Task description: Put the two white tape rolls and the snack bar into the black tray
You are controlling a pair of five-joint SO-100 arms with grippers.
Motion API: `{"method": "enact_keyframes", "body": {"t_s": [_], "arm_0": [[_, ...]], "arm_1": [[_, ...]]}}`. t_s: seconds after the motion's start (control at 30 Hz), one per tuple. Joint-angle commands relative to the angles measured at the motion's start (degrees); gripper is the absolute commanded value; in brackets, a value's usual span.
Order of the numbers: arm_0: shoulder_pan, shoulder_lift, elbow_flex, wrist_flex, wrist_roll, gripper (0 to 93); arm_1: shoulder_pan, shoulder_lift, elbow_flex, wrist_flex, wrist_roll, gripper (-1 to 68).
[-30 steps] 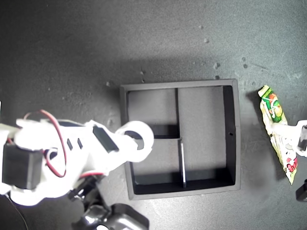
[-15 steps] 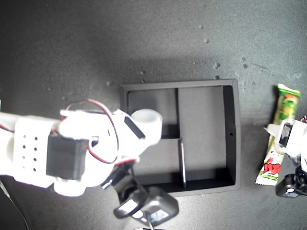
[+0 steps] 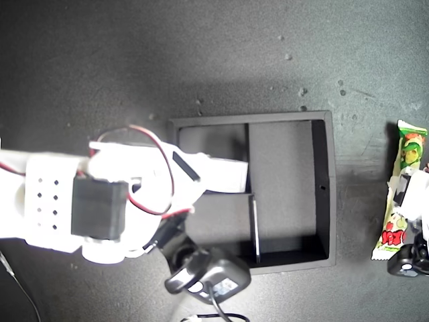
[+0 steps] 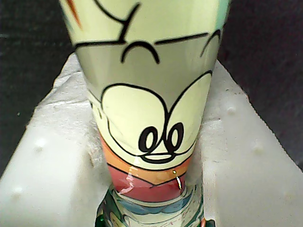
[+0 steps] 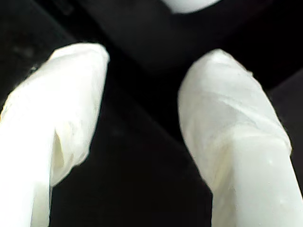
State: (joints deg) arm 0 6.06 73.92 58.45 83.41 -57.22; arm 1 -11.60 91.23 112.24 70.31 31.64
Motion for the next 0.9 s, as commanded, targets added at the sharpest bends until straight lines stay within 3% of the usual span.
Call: {"method": "enact_keyframes", "body": {"t_s": [0.0,0.23,0.4,0.53,0.63,0.73,0.87], "arm_0": [[0.53,7.73,-3.69,4.39,-1.41,12.0],[4.75,20.21,7.29,7.65,-10.02,11.7],[11.6,29.09,22.24,-4.31,-15.21,11.9],[17.14,32.52,30.5,-11.43,-18.72,12.6],[20.3,33.05,34.54,-15.12,-21.01,12.1],[22.5,31.38,36.12,-15.73,-23.12,11.9],[23.82,30.94,39.37,-16.87,-25.14,11.9]], "arm_1": [[2.37,0.97,-7.38,3.43,-3.08,-0.2],[6.5,0.18,-31.46,13.36,-12.04,-0.2],[7.38,-7.12,-49.22,14.85,-21.45,-0.3],[8.35,-8.88,-51.42,5.54,-25.58,-0.4],[11.07,-9.14,-51.77,2.64,-16.96,-0.4],[13.97,-9.32,-50.19,3.43,2.81,-0.5],[13.62,-9.32,-47.2,5.27,17.93,-0.5]]}}
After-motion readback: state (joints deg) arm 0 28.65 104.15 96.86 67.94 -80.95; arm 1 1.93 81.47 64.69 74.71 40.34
